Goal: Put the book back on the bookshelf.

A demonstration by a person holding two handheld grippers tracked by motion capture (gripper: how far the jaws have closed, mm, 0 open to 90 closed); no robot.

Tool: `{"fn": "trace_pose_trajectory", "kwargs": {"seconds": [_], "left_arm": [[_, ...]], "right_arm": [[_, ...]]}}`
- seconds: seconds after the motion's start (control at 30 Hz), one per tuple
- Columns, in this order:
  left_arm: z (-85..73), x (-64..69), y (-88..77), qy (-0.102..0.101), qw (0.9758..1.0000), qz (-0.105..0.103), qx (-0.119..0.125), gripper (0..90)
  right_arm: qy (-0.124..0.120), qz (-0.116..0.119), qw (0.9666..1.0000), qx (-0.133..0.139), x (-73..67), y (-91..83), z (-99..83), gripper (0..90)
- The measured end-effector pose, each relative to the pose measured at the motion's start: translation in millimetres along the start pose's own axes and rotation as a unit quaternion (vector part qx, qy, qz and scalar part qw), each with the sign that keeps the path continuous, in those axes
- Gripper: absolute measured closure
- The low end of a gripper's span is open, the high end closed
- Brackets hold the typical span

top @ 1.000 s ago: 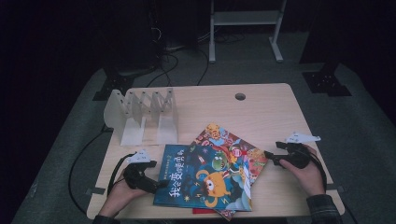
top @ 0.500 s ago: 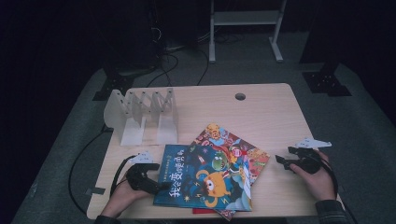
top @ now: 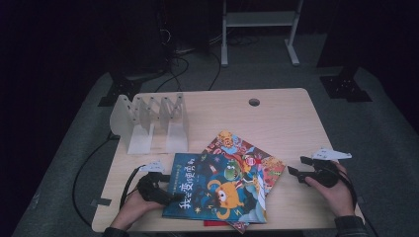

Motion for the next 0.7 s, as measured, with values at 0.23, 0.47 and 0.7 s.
{"fn": "trace_pose_trajectory", "kwargs": {"seconds": [0.23,0.47,0.7], "left_arm": [[0.0,0.5,0.9,-0.004,1.0,-0.002,-0.002,0.0],[0.1,0.6,1.2,-0.005,1.0,-0.003,0.0,0.0],[0.2,0.5,1.0,-0.004,1.0,-0.003,0.0,0.0]], "right_arm": [[-0.022,0.03,0.9992,0.015,-27.3,-3.4,7.3,30.8],[-0.052,0.082,0.9951,0.018,-63.7,3.8,12.9,30.8],[-0.085,0.109,0.9903,-0.006,-88.3,15.6,9.5,30.2]]}}
Point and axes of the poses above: each handheld gripper's, and its own axes: y roughly forward along the jaws, z roughly out of its top, x roughly to its right, the point moved 9 cm from there along y, roughly forward along the jaws, and after that the axes turned 3 degrees about -y, right-handed, at the moved point
